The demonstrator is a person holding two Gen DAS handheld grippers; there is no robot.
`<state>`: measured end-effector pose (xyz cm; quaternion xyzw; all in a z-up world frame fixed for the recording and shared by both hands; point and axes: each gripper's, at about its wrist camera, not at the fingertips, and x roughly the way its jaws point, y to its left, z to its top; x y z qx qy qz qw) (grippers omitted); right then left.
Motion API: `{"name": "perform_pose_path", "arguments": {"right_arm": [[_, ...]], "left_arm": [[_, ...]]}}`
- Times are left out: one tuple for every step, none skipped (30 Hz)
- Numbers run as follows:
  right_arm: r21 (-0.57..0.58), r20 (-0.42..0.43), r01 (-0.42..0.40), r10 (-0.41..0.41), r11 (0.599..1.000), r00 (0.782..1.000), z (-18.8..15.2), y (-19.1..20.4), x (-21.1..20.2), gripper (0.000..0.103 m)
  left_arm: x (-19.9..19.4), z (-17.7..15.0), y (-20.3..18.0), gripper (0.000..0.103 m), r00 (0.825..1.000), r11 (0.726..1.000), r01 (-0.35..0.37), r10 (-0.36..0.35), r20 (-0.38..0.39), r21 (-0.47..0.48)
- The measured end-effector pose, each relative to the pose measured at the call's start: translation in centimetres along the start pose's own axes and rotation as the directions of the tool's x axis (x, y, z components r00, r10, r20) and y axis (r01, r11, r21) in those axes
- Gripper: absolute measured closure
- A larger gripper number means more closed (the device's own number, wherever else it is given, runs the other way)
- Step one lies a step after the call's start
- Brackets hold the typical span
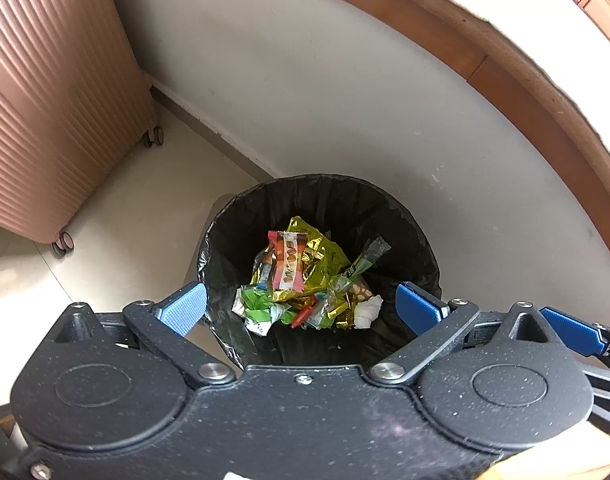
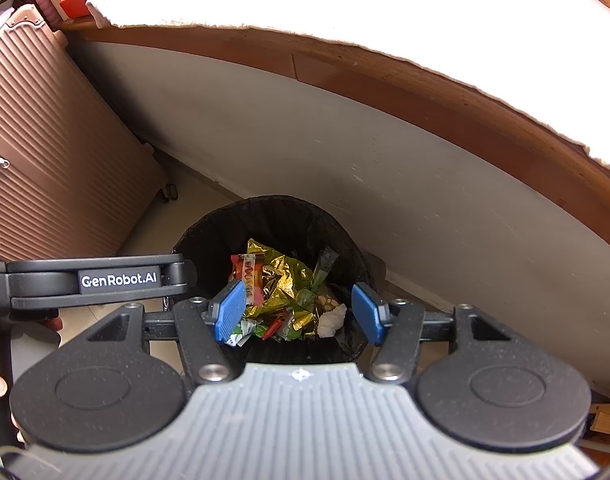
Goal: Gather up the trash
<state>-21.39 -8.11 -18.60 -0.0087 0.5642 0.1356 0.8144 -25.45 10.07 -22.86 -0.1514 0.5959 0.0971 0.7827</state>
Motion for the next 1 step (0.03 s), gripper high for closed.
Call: {"name": "perform_pose_path", "arguments": {"right_arm": [[-0.001,0.001,0.0,0.0,1.0,1.0,0.01,0.02,-0.04,0.031]], "left_arm": [[-0.15,-0.01,-0.09,0.002,1.0,1.0,-0.001,0.001,0.002,0.002]]}}
